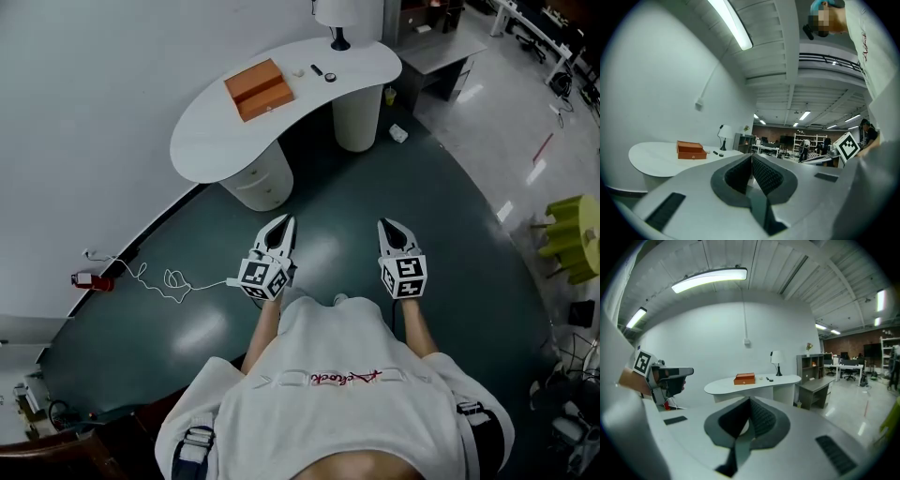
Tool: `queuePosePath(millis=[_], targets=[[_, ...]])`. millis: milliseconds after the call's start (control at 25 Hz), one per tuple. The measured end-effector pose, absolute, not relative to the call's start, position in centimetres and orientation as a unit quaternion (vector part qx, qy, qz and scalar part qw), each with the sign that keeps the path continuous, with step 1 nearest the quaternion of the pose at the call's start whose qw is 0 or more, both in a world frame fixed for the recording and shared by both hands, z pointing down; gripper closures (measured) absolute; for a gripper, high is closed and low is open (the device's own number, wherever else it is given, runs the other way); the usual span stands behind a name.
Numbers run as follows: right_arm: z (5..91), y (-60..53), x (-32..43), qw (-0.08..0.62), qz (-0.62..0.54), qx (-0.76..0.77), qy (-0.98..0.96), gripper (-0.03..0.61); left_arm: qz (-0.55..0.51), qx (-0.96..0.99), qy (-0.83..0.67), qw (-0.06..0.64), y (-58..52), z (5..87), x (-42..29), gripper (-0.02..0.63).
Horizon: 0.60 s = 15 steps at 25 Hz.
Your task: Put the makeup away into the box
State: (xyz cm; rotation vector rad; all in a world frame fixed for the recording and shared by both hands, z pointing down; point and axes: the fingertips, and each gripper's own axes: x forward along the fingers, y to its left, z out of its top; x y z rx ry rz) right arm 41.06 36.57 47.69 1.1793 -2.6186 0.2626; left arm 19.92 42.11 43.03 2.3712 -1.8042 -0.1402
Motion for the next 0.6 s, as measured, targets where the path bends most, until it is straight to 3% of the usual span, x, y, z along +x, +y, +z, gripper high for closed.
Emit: queuePosePath(millis=[600], targets=[[49.7, 35.4, 41.7, 0.142, 0.097, 0.404, -0.899, 0.558, -0.058, 0.794, -0.597, 0.099, 40.2, 45.6, 21.1, 0.601]])
